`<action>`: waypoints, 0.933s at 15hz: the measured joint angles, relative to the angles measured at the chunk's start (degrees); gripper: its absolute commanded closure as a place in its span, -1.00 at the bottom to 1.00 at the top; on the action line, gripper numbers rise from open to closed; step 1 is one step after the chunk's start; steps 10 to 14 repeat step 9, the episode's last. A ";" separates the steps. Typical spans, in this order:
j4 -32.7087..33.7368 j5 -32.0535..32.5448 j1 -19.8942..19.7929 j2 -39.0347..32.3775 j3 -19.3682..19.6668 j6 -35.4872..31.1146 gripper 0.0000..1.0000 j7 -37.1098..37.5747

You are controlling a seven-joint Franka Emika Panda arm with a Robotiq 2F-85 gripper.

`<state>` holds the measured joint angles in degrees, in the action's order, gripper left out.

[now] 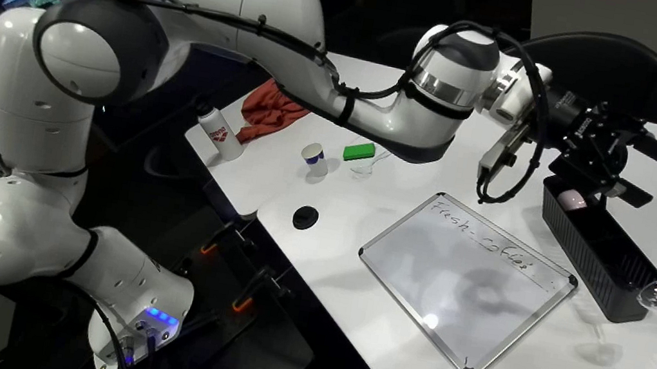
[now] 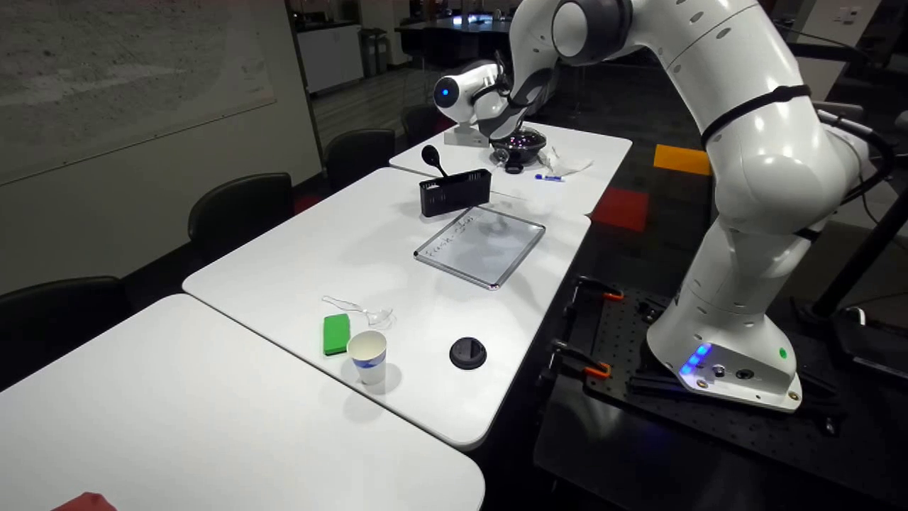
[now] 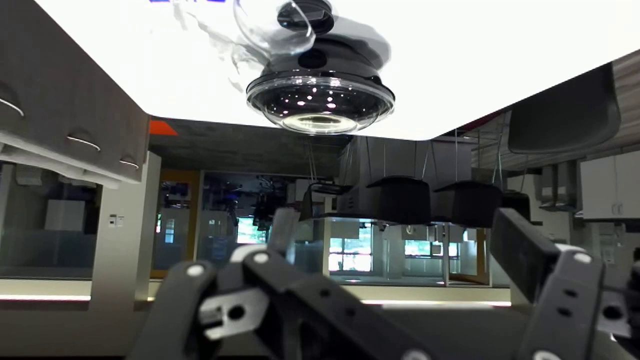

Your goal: Put the clear spoon in the black basket

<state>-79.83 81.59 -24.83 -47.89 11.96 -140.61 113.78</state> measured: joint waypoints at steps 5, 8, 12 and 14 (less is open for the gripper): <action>-11.13 -7.46 -0.20 13.04 -0.53 -3.96 -1.00 -6.06; -16.56 -15.00 0.01 19.42 -0.50 -4.47 -1.00 -13.70; -18.00 -17.36 0.22 21.13 -0.39 -4.47 -1.00 -16.22; -18.00 -17.36 0.22 21.13 -0.39 -4.47 -1.00 -16.22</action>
